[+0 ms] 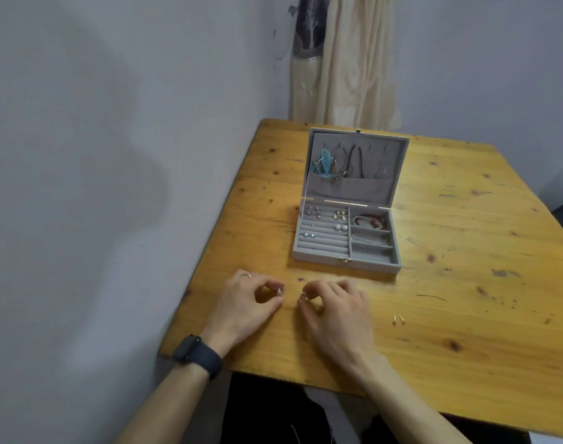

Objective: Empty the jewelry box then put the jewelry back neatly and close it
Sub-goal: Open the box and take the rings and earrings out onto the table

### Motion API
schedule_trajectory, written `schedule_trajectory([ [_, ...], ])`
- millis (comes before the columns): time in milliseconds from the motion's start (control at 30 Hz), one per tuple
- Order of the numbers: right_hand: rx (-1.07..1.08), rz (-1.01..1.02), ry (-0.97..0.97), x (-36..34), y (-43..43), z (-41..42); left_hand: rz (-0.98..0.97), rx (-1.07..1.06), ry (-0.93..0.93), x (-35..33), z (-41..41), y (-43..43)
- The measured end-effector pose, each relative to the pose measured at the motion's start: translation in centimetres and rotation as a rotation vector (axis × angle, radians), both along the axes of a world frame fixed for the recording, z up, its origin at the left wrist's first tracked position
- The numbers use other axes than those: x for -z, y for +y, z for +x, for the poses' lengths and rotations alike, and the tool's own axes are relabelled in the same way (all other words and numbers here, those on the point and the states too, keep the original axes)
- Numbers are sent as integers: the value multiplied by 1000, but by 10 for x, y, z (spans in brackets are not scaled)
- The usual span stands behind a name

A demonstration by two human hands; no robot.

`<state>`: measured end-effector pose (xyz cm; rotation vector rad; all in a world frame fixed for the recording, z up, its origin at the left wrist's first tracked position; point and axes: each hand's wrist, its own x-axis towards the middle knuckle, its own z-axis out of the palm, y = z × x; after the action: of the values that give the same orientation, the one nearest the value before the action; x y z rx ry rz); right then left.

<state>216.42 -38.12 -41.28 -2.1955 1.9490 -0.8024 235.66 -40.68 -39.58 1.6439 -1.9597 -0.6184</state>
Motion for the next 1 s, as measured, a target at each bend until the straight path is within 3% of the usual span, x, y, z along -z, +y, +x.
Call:
schedule_trajectory([
  [300,84,-3,105,3,0,6,17,54,21,1,-7,-6],
  [1000,68,144,46,-12,-3,3,29,60,-14,-3,-16,-5],
])
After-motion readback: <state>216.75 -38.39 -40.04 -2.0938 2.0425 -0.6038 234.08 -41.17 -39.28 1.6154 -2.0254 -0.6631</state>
